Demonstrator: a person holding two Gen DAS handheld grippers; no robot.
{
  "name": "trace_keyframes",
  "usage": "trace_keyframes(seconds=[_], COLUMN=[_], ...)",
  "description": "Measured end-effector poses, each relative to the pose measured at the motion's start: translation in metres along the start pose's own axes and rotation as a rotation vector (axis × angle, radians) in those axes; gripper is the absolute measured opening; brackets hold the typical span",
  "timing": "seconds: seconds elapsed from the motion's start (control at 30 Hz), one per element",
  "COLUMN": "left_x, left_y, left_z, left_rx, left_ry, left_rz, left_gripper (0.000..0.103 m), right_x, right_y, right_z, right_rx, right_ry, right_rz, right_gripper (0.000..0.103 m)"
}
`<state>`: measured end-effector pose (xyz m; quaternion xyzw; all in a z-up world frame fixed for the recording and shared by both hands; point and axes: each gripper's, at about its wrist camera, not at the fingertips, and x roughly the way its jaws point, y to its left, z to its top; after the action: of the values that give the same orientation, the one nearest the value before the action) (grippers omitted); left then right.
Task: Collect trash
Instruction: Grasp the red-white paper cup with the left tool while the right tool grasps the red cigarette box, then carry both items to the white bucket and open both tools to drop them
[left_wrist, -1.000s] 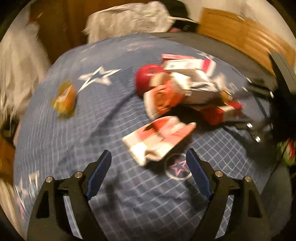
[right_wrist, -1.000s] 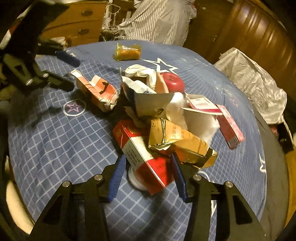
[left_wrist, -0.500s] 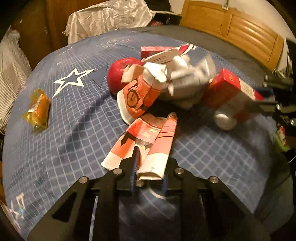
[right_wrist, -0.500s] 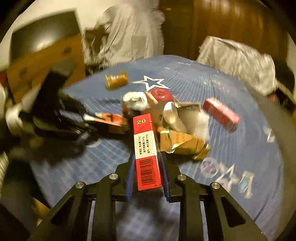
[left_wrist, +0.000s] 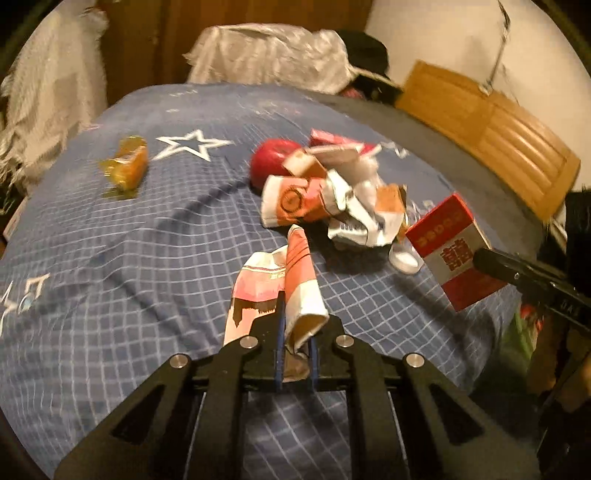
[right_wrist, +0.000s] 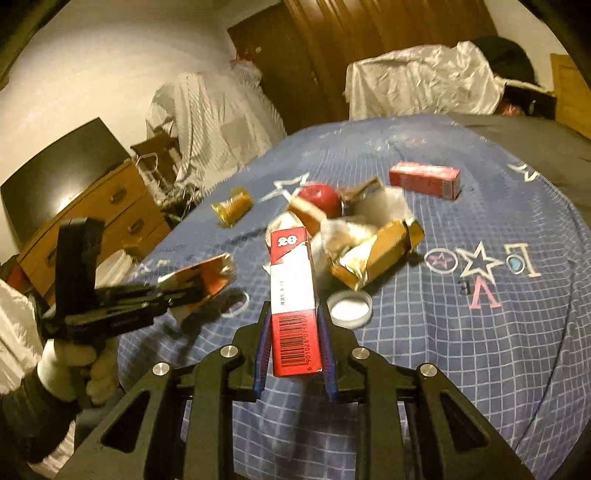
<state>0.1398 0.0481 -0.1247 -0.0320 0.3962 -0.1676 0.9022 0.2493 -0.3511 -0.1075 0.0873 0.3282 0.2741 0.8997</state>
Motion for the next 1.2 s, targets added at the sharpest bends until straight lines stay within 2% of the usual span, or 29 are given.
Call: trace_keyframes(seconds=[0.3,0.67,0.8,1.2], left_x=[-0.044,-0.082,-0.088,-0.093], left_y=[-0.018,-0.070,-0.083,-0.084], left_z=[0.014,0.032,0.034,0.034], left_rx=[-0.090,-0.026,-0.010,-0.002], left_ry=[-0.196,-0.358,-0.378,-0.396], left_rz=[0.066,0.122,0.122,0.123], left_gripper=[0.008,0.008,0.008,0.008], right_x=[-0.034,-0.087,-0.101,-0.111], right_y=[0.034,0.060,0.065,0.075], right_z=[0.018,0.032,0.034,0.036], right_rx=[-0.043,-0.116,-0.123,-0.133], right_ry=[-0.163,-0.298,-0.325,-0.337], right_rz=[-0.107,-0.232,-0.250,-0.258], right_gripper=[0.025,0.025,0.025,0.025])
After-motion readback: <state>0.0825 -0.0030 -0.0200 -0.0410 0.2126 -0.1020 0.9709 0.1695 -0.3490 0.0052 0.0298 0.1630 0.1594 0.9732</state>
